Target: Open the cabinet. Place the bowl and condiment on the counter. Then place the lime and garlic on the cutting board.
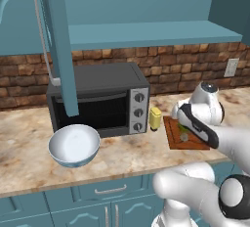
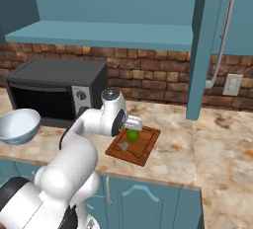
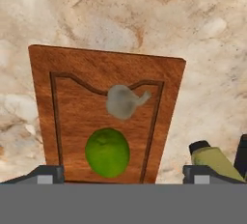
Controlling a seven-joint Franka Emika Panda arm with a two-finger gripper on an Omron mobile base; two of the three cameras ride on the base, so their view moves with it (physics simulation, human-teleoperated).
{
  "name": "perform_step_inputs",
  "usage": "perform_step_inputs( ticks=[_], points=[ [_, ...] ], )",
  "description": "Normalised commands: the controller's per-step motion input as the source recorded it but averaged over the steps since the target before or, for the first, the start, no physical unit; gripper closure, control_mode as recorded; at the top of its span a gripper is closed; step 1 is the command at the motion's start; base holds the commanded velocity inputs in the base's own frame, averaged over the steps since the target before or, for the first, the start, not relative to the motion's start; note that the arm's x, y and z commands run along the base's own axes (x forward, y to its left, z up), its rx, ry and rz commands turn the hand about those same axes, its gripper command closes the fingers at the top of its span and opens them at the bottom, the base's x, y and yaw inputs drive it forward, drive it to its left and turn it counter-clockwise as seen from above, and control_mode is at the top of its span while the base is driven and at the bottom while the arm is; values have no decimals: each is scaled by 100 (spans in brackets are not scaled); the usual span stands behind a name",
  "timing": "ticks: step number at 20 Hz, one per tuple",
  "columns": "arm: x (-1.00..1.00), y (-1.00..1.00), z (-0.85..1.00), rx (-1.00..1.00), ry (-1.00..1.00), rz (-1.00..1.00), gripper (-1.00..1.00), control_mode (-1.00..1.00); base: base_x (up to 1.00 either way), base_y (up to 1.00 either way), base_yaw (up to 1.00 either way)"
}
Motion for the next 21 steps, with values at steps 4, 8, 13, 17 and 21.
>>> perform_step_inputs(
  ticks=[4, 8, 13, 17, 21],
  points=[
    [-81, 6, 82, 0, 1, 0, -100, -100, 0, 0, 0],
    [-80, 36, 80, 0, 5, 0, -100, -100, 0, 0, 0],
    [-45, 88, 71, 0, 1, 0, -100, -100, 0, 0, 0],
    [-31, 100, 59, 0, 0, 0, -100, -100, 0, 0, 0],
    [-28, 95, 33, 0, 0, 0, -100, -100, 0, 0, 0]
  ],
)
